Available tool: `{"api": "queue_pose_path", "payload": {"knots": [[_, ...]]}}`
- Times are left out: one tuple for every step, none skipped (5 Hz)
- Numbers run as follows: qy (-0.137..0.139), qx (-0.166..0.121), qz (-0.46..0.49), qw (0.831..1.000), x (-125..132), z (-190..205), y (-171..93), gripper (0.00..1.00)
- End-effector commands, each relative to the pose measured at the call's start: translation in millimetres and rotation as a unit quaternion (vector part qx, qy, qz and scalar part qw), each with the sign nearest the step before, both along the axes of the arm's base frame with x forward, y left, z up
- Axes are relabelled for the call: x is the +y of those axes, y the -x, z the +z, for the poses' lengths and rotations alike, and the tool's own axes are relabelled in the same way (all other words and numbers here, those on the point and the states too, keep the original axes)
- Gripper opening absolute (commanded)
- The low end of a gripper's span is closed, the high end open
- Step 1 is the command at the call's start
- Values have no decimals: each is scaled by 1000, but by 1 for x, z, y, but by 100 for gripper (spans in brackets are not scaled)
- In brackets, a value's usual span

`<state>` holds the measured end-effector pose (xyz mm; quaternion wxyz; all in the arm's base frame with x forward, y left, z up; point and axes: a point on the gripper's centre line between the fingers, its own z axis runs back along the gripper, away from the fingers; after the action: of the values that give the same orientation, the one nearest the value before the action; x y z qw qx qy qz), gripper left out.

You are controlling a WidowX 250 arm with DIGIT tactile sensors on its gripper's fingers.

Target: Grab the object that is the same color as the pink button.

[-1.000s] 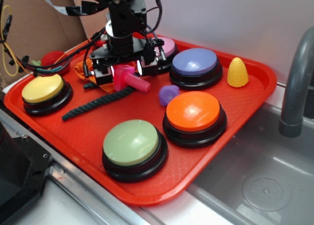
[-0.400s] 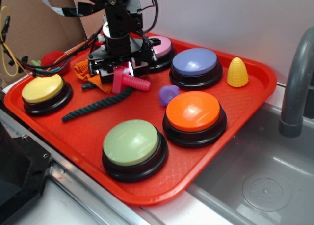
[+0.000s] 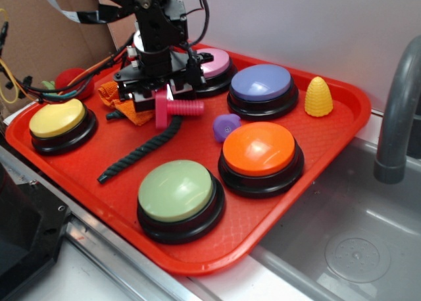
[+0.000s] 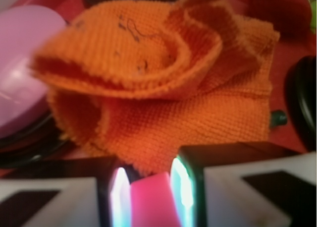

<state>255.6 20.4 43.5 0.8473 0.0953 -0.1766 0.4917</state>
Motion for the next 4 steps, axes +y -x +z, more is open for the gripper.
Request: {"api": "queue_pose_path", "payload": {"knots": [[15, -17, -165, 986, 20, 82, 1, 0], [-6, 49, -287, 957, 13, 124, 7, 0], [19, 84, -390, 917, 12, 148, 12, 0], [37, 72, -442, 894, 14, 172, 23, 0]]}}
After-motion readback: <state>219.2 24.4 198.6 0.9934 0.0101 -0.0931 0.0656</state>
